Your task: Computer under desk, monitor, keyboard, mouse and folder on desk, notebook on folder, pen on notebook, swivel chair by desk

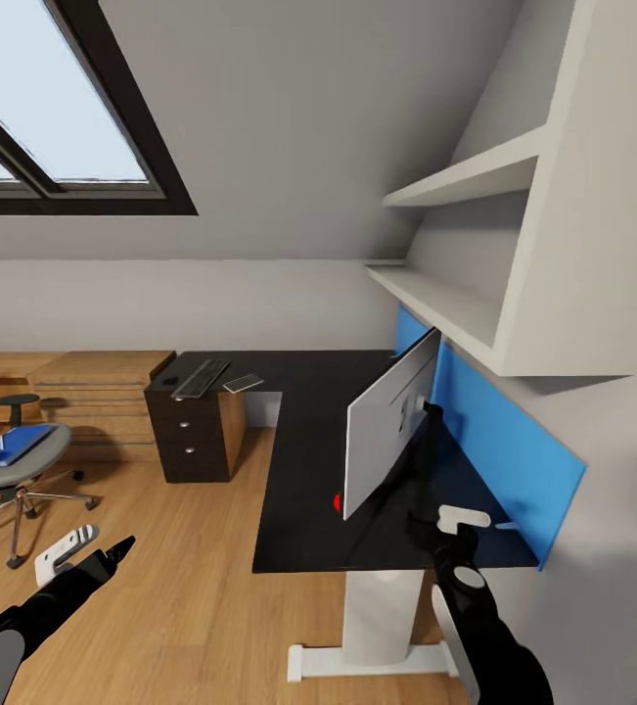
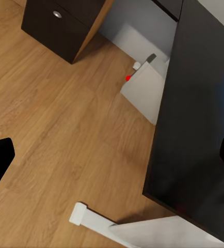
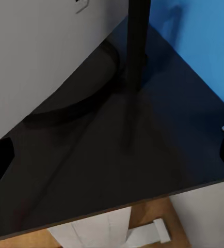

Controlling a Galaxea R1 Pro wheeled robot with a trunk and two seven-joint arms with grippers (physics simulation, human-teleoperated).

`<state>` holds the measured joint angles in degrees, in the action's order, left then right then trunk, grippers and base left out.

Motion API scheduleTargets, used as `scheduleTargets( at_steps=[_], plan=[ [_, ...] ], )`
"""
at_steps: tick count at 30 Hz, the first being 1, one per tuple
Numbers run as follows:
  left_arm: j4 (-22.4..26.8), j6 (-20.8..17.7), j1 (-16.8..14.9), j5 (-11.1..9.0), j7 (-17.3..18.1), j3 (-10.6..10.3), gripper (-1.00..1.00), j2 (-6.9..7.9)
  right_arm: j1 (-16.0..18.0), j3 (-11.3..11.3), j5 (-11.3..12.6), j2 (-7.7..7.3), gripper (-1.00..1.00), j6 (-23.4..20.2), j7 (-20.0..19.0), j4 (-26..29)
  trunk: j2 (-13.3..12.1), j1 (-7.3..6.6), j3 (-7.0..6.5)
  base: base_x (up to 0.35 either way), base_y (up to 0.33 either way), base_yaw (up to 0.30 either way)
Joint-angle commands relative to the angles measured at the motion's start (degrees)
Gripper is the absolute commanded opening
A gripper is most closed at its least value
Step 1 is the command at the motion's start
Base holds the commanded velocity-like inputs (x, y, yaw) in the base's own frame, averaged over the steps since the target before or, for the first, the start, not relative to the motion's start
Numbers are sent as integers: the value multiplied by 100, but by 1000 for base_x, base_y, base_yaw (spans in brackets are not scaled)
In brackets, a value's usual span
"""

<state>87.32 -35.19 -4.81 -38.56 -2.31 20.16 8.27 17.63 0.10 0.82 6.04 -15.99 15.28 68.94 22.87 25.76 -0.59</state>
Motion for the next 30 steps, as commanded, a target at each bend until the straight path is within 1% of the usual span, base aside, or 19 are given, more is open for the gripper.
scheduleTargets(
  at_steps=[1,4,8,9,17,18,24,30],
  plan=[
    [1,-31,-2,-55,-24,5,100,0,-13,0,11,2,100,-18,20,29,4,2,3,-5,18,0],
    [-2,-31,-2,-55,-24,5,100,-1,-26,3,13,2,100,27,18,47,4,2,3,-30,72,0],
    [-4,-29,-2,-55,-24,5,100,-1,-36,11,8,3,100,133,13,61,4,2,3,-76,194,0],
    [-4,-25,-2,-55,-24,5,100,-1,-43,61,7,3,100,237,16,66,4,2,3,-96,262,0],
    [-5,-23,-2,-51,-24,5,100,-1,-55,211,-15,-4,100,519,25,74,4,2,3,-99,281,0],
    [-5,-23,-2,-52,-24,5,100,-1,-57,307,-26,-10,100,610,30,81,4,2,3,-89,294,0],
    [-6,-23,-2,-55,-24,5,100,-1,-58,443,-36,-19,100,655,37,75,4,2,3,-54,249,0],
    [-13,-23,-2,-62,-26,5,100,-1,-58,482,-38,-29,100,701,37,57,4,2,3,-14,82,0]
  ],
)
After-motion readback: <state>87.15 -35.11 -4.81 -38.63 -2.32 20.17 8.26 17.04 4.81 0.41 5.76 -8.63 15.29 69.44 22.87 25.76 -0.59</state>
